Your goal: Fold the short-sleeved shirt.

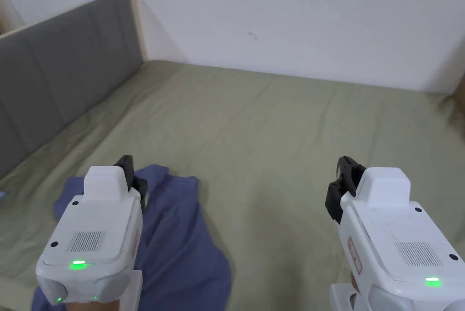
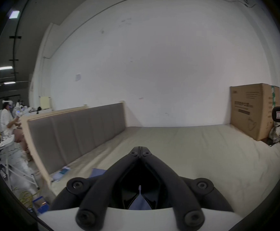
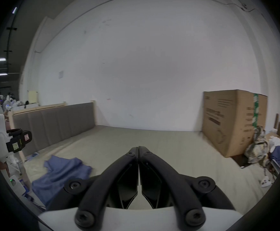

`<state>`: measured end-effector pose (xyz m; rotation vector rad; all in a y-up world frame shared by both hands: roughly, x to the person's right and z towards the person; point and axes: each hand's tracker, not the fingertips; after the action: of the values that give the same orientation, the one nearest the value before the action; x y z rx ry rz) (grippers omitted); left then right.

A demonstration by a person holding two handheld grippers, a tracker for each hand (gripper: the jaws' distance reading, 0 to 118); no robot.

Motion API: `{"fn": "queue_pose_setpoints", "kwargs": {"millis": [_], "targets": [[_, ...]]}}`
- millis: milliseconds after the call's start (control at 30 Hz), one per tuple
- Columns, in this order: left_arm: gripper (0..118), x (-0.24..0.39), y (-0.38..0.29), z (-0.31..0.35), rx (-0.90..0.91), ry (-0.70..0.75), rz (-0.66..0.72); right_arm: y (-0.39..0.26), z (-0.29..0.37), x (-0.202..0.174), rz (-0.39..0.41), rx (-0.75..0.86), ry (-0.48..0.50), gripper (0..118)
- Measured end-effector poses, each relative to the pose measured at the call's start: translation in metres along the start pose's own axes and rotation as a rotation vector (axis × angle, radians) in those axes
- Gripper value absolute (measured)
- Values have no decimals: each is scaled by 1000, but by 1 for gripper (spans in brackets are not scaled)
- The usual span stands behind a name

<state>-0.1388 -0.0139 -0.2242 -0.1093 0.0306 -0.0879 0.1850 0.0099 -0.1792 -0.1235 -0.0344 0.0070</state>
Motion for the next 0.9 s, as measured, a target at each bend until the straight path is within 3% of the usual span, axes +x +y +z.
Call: {"fn": "queue_pose_setpoints", "kwargs": {"millis": [233,433,667,900], "targets": [[0,-95,-5,29,-25,198,-14,3,-21,-84,-19,6,193,0],[0,-139,-13,52,-47,287,-18,-1,-25,-125,-20,-7,281,0],[0,-146,-26,55,-88,296,-2,-3,-24,-129,2,-17,308,0],[0,-130,-38,3,-283,77,143,-4,-26,-102,7,-27,243,0]]}}
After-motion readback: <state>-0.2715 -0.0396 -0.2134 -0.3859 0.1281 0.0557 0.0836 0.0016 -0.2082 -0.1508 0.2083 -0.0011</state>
